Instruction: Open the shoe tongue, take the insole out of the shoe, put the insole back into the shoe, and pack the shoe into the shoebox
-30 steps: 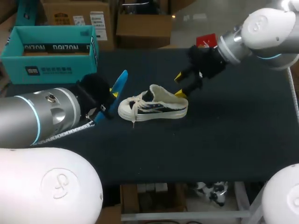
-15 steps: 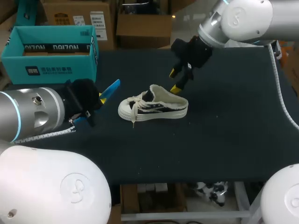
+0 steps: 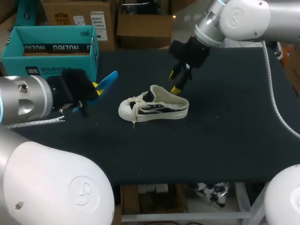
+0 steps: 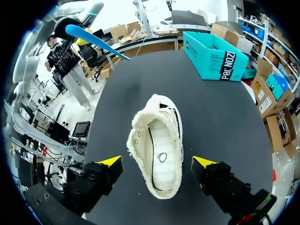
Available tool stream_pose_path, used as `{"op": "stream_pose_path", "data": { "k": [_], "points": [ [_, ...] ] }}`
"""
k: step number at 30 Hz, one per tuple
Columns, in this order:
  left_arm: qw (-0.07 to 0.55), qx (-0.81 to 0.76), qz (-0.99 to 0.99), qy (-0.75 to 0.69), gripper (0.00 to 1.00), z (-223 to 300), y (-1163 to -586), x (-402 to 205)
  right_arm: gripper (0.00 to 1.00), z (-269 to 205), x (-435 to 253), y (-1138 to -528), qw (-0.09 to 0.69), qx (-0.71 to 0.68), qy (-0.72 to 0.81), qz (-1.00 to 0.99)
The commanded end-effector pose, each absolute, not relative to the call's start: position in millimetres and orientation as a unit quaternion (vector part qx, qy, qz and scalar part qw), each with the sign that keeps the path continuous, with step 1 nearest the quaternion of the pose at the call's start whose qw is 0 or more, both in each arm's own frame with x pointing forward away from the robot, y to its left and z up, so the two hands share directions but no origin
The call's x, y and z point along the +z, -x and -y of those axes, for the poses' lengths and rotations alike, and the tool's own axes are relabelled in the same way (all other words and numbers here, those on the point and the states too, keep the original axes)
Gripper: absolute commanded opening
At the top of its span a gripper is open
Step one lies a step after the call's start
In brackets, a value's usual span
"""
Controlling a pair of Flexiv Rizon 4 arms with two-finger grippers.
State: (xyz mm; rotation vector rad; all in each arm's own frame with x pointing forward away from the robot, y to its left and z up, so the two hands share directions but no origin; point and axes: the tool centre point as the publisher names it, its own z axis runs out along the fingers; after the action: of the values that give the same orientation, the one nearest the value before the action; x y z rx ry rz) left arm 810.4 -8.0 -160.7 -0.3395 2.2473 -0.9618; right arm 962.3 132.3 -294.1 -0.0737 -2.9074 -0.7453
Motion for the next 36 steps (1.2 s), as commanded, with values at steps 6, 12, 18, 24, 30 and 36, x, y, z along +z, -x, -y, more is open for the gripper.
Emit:
{"op": "stream_pose_path", "data": {
  "k": [6,12,18,24,30,36],
  "points": [
    [0.037,-0.405,-0.913,0.013,0.0,12,-825,-165,1.0,-130,-302,-980,0.08,-0.245,0.018,0.966],
    [0.022,-0.413,-0.91,0.01,0.0,11,-837,-164,1.0,-134,-305,-987,0.083,-0.236,0.013,0.968],
    [0.011,-0.428,-0.904,0.004,0.0,2,-845,-164,1.0,-141,-310,-995,0.085,-0.208,0.024,0.974],
    [0.017,-0.425,-0.905,0.013,0.0,-5,-847,-167,1.0,-151,-315,-992,0.075,-0.155,0.059,0.983],
    [0.021,-0.425,-0.905,0.019,0.0,-13,-848,-169,1.0,-160,-323,-990,0.043,-0.113,0.072,0.99],
    [0.019,-0.425,-0.905,0.021,0.0,-19,-850,-173,1.0,-162,-338,-990,0.025,-0.085,0.073,0.993]
  ]
}}
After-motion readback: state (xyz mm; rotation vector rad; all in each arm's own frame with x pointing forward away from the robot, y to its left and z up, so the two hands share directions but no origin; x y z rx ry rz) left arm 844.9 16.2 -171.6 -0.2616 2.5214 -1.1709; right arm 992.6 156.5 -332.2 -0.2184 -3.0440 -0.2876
